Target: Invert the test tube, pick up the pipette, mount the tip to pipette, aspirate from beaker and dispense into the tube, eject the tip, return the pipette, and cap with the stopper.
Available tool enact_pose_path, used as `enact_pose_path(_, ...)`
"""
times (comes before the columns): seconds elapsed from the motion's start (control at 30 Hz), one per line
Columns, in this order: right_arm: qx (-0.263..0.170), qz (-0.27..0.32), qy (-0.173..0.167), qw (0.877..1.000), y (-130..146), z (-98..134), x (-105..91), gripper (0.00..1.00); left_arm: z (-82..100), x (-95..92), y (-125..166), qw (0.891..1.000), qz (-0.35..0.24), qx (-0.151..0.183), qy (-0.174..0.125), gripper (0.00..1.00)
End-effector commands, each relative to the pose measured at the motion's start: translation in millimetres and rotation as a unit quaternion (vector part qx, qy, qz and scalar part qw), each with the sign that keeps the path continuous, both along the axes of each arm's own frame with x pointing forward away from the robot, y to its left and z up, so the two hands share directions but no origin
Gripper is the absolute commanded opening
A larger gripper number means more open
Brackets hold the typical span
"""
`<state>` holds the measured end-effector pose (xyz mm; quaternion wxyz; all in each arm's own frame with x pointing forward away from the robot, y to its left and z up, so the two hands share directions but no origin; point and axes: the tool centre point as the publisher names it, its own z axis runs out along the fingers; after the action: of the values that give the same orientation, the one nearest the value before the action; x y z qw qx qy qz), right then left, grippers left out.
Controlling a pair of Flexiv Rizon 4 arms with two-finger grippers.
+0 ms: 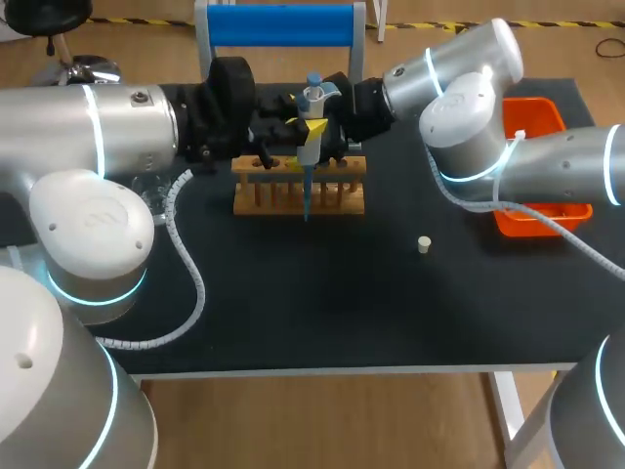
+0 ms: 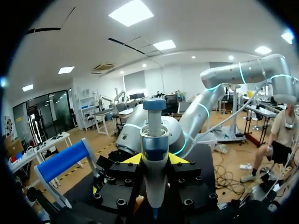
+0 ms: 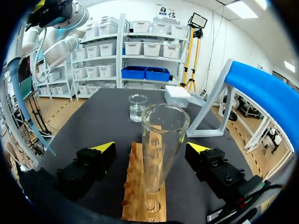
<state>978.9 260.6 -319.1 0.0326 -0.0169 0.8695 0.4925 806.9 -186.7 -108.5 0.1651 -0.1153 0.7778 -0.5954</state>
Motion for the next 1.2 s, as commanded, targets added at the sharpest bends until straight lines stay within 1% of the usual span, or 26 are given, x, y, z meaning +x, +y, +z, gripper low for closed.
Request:
enact_pose_path(0.03,-0.001,0.002,0.001,1.0,-1.0,0.8,0.7,1.0,-1.7,2.7,3.4,0.999,-0.019,-0.034,-0.012,0.0)
enact_pose_path(0.13,-0.001,0.002,0.001,1.0,-1.0,0.8,0.7,1.0,-3.1,2.6,3.2,0.999,-0.023,-0.03,-0.007,0.0)
enact_pose_path(0.2,-0.001,0.002,0.001,1.0,-1.0,0.8,0.7,1.0,-4.1,2.0,3.2,0.999,-0.024,-0.025,-0.003,0.0)
enact_pose_path(0.23,-0.001,0.002,0.001,1.0,-1.0,0.8,0.7,1.0,-5.1,1.7,3.1,1.0,-0.025,-0.017,0.004,0.0)
enact_pose_path(0.47,-0.001,0.002,0.001,1.0,-1.0,0.8,0.7,1.0,-7.6,0.9,3.7,1.0,-0.025,0.002,0.009,0.0)
enact_pose_path(0.8,-0.001,0.002,0.001,1.0,-1.0,0.8,0.7,1.0,-8.5,1.2,3.8,1.0,-0.027,0.013,0.01,0.0)
enact_pose_path(1.13,-0.001,0.002,0.001,1.0,-1.0,0.8,0.7,1.0,-8.5,1.2,3.8,1.0,-0.027,0.013,0.01,0.0)
enact_pose_path(1.2,0.0,-0.001,0.0,1.0,-8.2,1.5,-1.6,1.0,-8.5,1.2,3.8,1.0,-0.027,0.013,0.01,0.0)
